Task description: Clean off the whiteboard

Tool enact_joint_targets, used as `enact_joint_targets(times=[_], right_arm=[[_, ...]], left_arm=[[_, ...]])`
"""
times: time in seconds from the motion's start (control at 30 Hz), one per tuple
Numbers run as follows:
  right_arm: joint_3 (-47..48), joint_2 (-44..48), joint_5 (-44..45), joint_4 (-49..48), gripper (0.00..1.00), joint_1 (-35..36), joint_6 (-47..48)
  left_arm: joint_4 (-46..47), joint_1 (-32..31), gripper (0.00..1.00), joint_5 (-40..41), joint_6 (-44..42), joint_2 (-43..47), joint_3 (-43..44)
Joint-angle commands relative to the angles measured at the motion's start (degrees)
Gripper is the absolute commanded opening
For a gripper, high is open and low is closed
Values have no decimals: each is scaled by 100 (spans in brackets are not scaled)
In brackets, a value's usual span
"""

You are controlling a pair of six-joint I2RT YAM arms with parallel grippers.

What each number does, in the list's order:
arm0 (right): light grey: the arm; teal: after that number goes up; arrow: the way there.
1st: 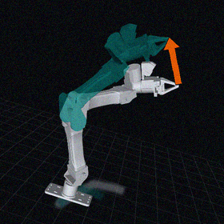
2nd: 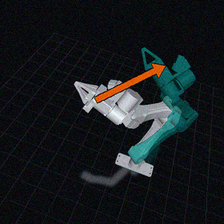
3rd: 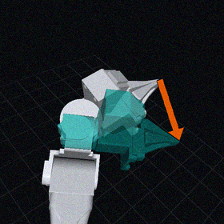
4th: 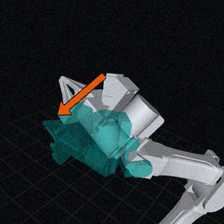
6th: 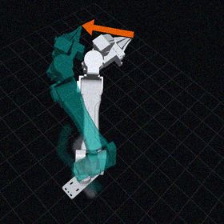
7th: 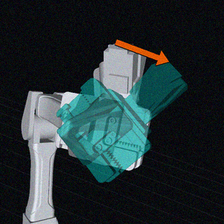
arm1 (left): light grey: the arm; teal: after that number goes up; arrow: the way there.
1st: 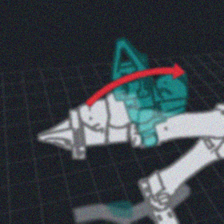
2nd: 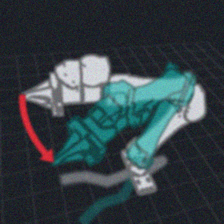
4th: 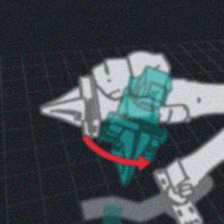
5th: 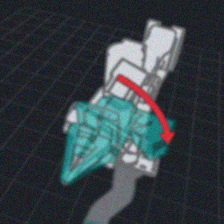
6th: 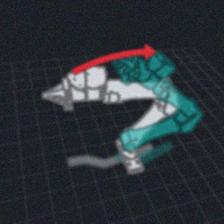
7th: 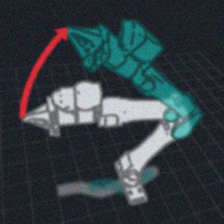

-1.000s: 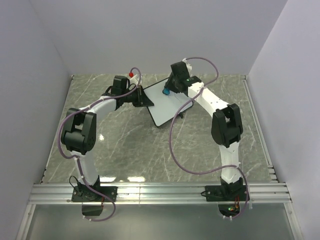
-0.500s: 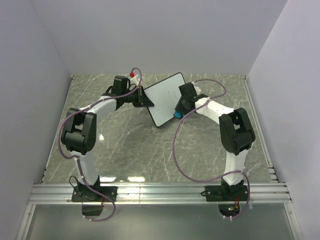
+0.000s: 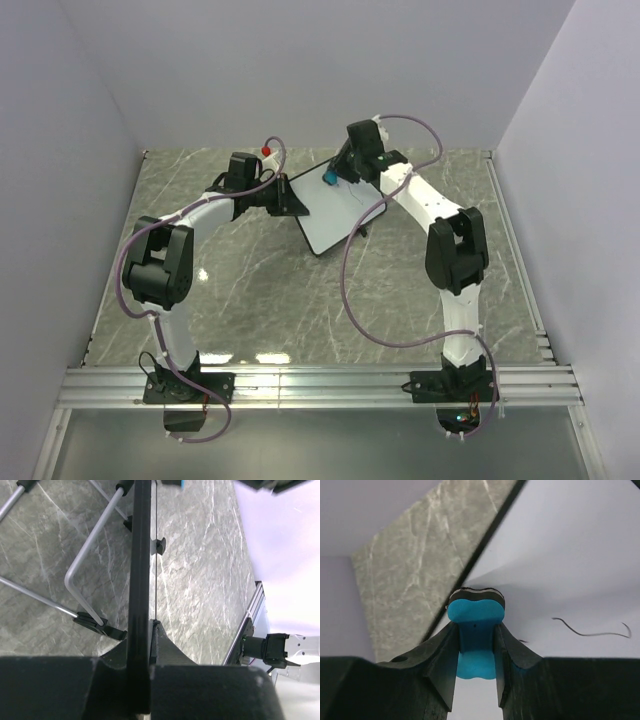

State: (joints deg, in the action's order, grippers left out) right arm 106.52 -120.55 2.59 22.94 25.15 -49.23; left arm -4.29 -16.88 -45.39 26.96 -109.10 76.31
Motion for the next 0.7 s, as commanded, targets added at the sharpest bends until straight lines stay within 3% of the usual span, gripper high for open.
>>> enact_joint_targets(times=[0.0,0.1,0.43,0.67], right_arm=[[396,-258,-206,-114,0,78,-288],[151,-223,-224,-219,0,78,-315],[-2896,936,-31,-808,0,52,-87],[-3006,1095,31,-800,0,-18,-43]], left_arm=[[-669,-192,0,-173,-244,196,-2],[-678,-184,0,-164,-270,249,-29],[-696,-184,0,-190,-288,310,-46],[-660,-184,0,-225,-253,310,-55]])
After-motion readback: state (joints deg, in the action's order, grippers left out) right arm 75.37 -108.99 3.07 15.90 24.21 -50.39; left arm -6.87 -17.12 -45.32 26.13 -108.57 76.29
